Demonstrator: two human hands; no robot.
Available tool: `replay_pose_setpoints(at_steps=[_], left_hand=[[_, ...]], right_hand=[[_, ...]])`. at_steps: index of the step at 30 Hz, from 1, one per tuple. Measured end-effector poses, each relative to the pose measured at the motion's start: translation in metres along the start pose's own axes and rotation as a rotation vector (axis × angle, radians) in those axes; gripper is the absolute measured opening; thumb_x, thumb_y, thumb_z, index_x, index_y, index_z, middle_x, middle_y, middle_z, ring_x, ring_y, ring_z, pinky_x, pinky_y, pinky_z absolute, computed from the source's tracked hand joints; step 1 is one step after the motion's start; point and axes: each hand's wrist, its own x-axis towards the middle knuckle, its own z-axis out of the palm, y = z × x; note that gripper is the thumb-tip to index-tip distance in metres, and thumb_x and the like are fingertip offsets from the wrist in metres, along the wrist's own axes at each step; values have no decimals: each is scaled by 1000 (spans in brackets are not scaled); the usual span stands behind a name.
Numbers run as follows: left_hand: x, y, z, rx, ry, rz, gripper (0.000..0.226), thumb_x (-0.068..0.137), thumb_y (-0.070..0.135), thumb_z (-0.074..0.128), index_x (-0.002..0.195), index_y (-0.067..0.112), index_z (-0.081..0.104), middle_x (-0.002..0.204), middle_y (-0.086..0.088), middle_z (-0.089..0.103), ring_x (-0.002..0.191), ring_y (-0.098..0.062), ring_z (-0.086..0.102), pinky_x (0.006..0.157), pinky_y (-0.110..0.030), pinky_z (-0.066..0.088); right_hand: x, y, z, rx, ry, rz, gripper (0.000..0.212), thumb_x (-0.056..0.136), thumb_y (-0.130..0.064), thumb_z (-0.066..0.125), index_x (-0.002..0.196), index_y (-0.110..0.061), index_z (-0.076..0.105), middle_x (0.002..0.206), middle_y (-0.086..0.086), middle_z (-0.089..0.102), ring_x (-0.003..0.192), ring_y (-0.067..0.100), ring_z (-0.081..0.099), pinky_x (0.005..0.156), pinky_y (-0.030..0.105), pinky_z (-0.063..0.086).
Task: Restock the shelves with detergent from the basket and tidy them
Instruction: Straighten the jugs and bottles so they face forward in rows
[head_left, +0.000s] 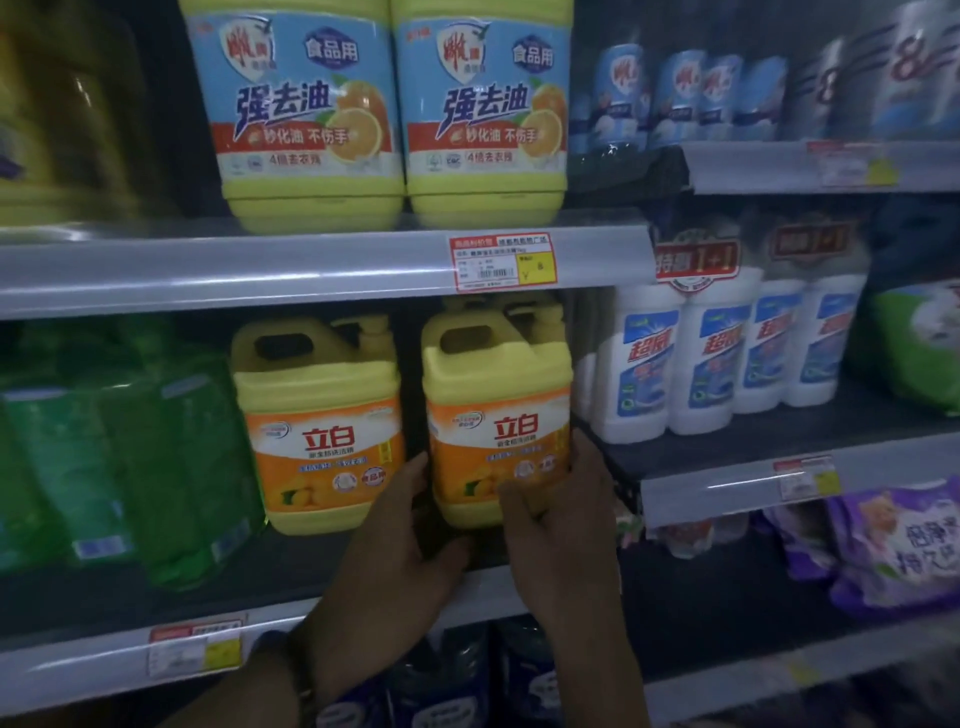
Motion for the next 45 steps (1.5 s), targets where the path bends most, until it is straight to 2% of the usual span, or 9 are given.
replay_pose_setpoints(at_steps=[5, 15, 19, 22, 28, 32, 36, 41, 45], left_hand=[[1, -1, 7, -77, 8, -24, 81, 84, 13, 76, 147, 49, 41, 138, 29, 63, 129, -1, 63, 108, -43, 54], [12, -1, -3, -88, -34, -88, 82, 88, -2, 78, 146, 44, 43, 129, 21, 69, 115, 5, 69, 84, -15, 58], [23, 12, -2, -138, -81, -121, 65, 88, 15, 82, 136, 44, 49, 127, 23, 72, 112, 10, 68, 86, -13, 57], [31, 26, 1, -129, -131, -125, 59, 86, 43, 82, 137, 51, 53, 129, 27, 70, 118, 9, 64, 102, -21, 52], [21, 30, 16, -146, -78, -114, 77, 74, 45, 90, 136, 40, 46, 124, 22, 71, 112, 6, 69, 97, -28, 60], [37, 33, 15, -125, -44, -94, 78, 70, 59, 92, 135, 38, 53, 124, 10, 74, 113, -9, 73, 95, -36, 63], [48, 28, 9, -136, -133, -58, 49, 90, 39, 81, 135, 36, 61, 129, 13, 75, 118, -6, 72, 102, -33, 58], [58, 17, 4, -76, -18, -52, 55, 91, 34, 79, 132, 27, 44, 127, 7, 70, 107, 1, 71, 82, -19, 61], [63, 13, 3, -82, -78, -38, 55, 100, 33, 67, 149, 35, 41, 138, 18, 65, 125, -1, 64, 94, -22, 59]], right_hand=[[3, 12, 3, -25, -93, 37, 96, 94, -35, 74, 167, -34, 13, 164, -7, 37, 149, 17, 39, 122, 49, 40], [-7, 12, -8, 102, -66, 12, 71, 81, -14, 79, 139, -35, 45, 131, -12, 54, 119, 7, 57, 96, 34, 56], [-8, 13, -16, 94, 21, -17, 59, 80, -4, 80, 121, -35, 51, 116, -14, 59, 109, 4, 61, 86, 15, 52], [-10, 15, -22, -34, 21, -75, 78, 77, -8, 81, 142, -35, 49, 129, -14, 47, 118, 0, 49, 91, 10, 39], [-15, 10, -28, 166, -2, -150, 43, 85, -26, 83, 122, -34, 63, 117, -19, 68, 109, 5, 67, 90, 36, 60], [-17, 12, -25, 134, -52, -257, 27, 87, -14, 76, 108, -31, 71, 111, -11, 70, 104, 10, 70, 84, 41, 62], [-18, 18, -24, 137, -56, -310, 36, 84, -16, 75, 115, -34, 76, 120, -14, 71, 113, 4, 68, 90, 28, 59], [-11, 28, -24, 7, -37, -321, 54, 84, -4, 79, 129, -35, 70, 135, -12, 58, 129, 1, 55, 98, 20, 52], [-10, 32, -18, -139, -34, -295, 68, 86, -8, 80, 144, -36, 56, 148, -9, 43, 138, 6, 44, 105, 12, 38]])
